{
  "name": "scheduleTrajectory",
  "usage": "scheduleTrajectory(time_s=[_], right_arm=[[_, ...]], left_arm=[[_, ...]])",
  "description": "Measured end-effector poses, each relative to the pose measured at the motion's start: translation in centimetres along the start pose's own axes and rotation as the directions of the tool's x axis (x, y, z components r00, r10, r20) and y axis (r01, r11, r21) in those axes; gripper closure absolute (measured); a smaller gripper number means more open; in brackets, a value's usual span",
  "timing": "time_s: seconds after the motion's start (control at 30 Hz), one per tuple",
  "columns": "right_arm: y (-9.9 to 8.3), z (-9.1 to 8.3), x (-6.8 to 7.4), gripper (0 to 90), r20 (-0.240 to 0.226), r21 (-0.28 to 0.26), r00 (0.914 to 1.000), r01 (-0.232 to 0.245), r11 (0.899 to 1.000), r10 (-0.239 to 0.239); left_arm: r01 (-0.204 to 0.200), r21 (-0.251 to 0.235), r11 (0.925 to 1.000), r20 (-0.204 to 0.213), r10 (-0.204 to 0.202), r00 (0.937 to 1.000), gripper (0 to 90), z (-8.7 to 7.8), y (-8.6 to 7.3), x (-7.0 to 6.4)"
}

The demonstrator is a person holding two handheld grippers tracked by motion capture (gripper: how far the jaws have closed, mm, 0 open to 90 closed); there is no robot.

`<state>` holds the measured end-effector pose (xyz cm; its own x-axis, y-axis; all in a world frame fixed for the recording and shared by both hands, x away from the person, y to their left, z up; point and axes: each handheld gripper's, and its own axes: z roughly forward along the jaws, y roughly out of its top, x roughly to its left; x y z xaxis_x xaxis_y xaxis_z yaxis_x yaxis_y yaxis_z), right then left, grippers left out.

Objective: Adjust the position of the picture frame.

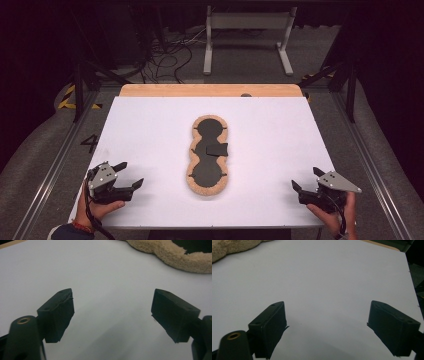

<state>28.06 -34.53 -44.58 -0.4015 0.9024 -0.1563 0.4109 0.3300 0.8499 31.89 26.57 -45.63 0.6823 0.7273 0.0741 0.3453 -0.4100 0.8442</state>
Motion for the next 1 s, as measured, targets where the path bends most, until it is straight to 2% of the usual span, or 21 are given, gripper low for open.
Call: scheduleTrajectory(time_s=[0.2,0.3,0.4,0.43,0.47,0.57,0.6,0.63,0.67,0.73,0.77,0.8,0.83,0.9,1.0], right_arm=[[0.2,0.0,0.0,17.9,-0.005,-0.011,1.0,-0.002,1.0,0.001],[0.2,0.2,0.2,23.2,-0.013,-0.008,0.9998,0.011,1.0,-0.011],[0.3,0.3,0.2,26.3,-0.02,-0.006,0.9998,0.004,1.0,-0.004],[0.4,0.3,0.3,30.1,-0.026,-0.003,0.9997,-0.002,1.0,0.002],[0.4,0.3,0.3,32.1,-0.029,0.001,0.9996,0.0,1.0,0.0],[0.5,0.6,0.5,34.2,-0.046,0.02,0.9989,-0.006,1.0,0.007],[0.5,0.6,0.5,34.2,-0.046,0.02,0.9989,-0.006,1.0,0.007],[0.6,0.9,0.6,37.6,-0.059,0.024,0.9982,-0.005,1.0,0.006],[0.7,1.0,0.6,39.2,-0.063,0.025,0.998,-0.006,1.0,0.007],[1.0,1.2,0.7,45.3,-0.069,0.023,0.9976,0.001,1.0,0.001],[1.0,1.2,0.7,45.3,-0.069,0.023,0.9976,0.001,1.0,0.001],[1.3,1.5,0.8,51.3,-0.076,0.021,0.9971,-0.002,1.0,0.004],[1.3,1.5,0.8,51.3,-0.076,0.021,0.9971,-0.002,1.0,0.004],[1.6,1.7,1.0,59.6,-0.074,0.01,0.9972,-0.005,1.0,0.006],[2.1,2.1,1.4,67.8,-0.074,-0.011,0.997,-0.022,1.0,0.021]], left_arm=[[-0.006,0.012,0.9999,0.009,0.006,0.9999,23.7,0.1,-0.1,-0.3],[-0.007,0.013,0.9999,0.013,0.007,0.9999,27.4,0.1,-0.1,-0.2],[-0.018,0.025,0.9995,0.013,0.017,0.9998,28.9,0.2,-0.1,-0.3],[-0.023,0.028,0.9994,0.018,0.023,0.9996,35.1,0.2,0.0,-0.4],[-0.027,0.037,0.999,0.018,0.026,0.9995,36.8,0.4,0.1,-0.5],[-0.033,0.047,0.9983,0.036,0.032,0.9989,49.1,0.7,0.3,-0.6],[-0.037,0.056,0.9977,0.044,0.035,0.9985,49.1,0.9,0.4,-0.8],[-0.055,0.067,0.9962,0.057,0.051,0.997,57.1,1.1,0.6,-1.1],[-0.087,0.073,0.9935,0.073,0.082,0.994,60.5,1.4,0.9,-1.5],[-0.101,0.074,0.9921,0.086,0.095,0.9918,66.2,1.7,1.2,-1.9],[-0.101,0.074,0.9921,0.086,0.095,0.9918,68.5,1.7,1.2,-1.9],[-0.104,0.075,0.9917,0.102,0.096,0.9901,71.4,1.8,1.4,-2.0],[-0.104,0.078,0.9915,0.109,0.095,0.9895,71.4,2.0,1.5,-2.1],[-0.113,0.081,0.9902,0.122,0.103,0.9872,75.4,2.4,1.7,-2.2],[-0.09,0.073,0.9933,0.151,0.078,0.9855,80.7,3.3,2.1,-2.2]])
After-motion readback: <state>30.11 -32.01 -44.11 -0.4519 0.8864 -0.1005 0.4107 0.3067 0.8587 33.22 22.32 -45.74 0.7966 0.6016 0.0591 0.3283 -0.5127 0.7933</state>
